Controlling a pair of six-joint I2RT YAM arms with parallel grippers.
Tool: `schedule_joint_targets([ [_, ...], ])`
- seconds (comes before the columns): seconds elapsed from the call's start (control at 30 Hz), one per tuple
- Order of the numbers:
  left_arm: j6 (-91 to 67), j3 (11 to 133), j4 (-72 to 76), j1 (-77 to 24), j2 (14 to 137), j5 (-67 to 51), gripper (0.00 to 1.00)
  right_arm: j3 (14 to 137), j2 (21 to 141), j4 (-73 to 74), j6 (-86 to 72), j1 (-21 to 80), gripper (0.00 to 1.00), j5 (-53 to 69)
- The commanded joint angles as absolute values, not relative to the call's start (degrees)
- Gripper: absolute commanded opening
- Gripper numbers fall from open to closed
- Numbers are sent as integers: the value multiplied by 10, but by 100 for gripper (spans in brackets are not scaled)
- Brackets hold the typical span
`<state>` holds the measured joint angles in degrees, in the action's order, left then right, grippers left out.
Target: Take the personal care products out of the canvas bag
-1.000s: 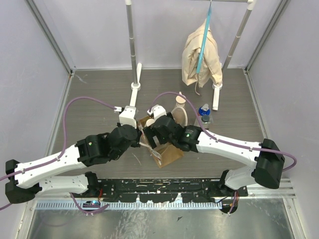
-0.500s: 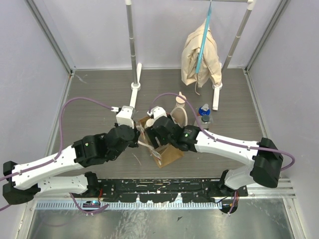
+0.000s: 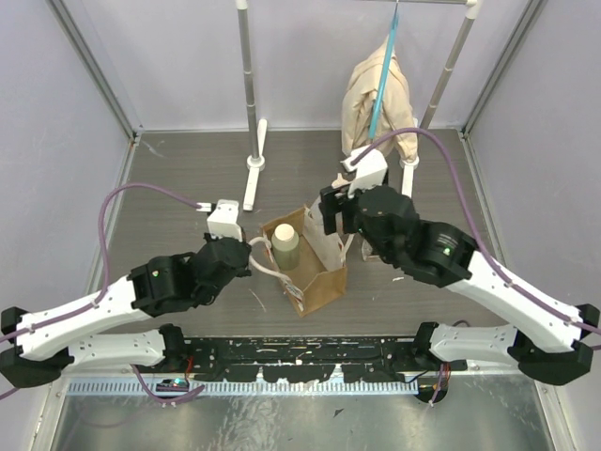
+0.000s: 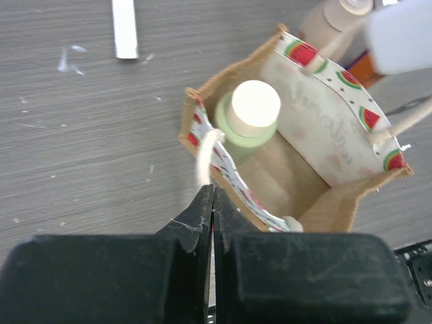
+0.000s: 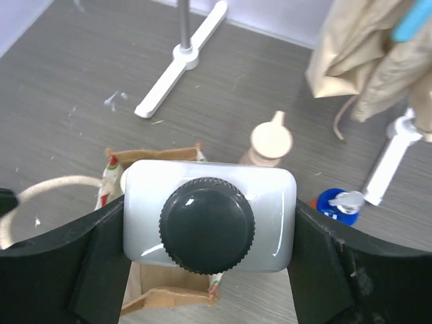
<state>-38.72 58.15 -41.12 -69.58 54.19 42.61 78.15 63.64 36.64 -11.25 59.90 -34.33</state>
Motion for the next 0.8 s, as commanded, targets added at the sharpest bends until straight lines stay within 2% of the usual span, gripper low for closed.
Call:
schedule_joint_targets([
  [0.0, -409, 605, -464, -694, 495, 521, 10, 812, 601, 330, -94, 574, 48, -402],
  [0.1, -404, 597, -467, -692, 469, 524, 13, 813, 603, 329, -92, 559, 48, -389],
  [0.53, -432, 582, -504, -690, 445, 524, 16, 820, 600, 293, -68, 495, 48, -391],
  [0.77, -425, 575, -488, -689, 457, 502, 17, 787, 630, 293, -82, 425, 48, -322],
])
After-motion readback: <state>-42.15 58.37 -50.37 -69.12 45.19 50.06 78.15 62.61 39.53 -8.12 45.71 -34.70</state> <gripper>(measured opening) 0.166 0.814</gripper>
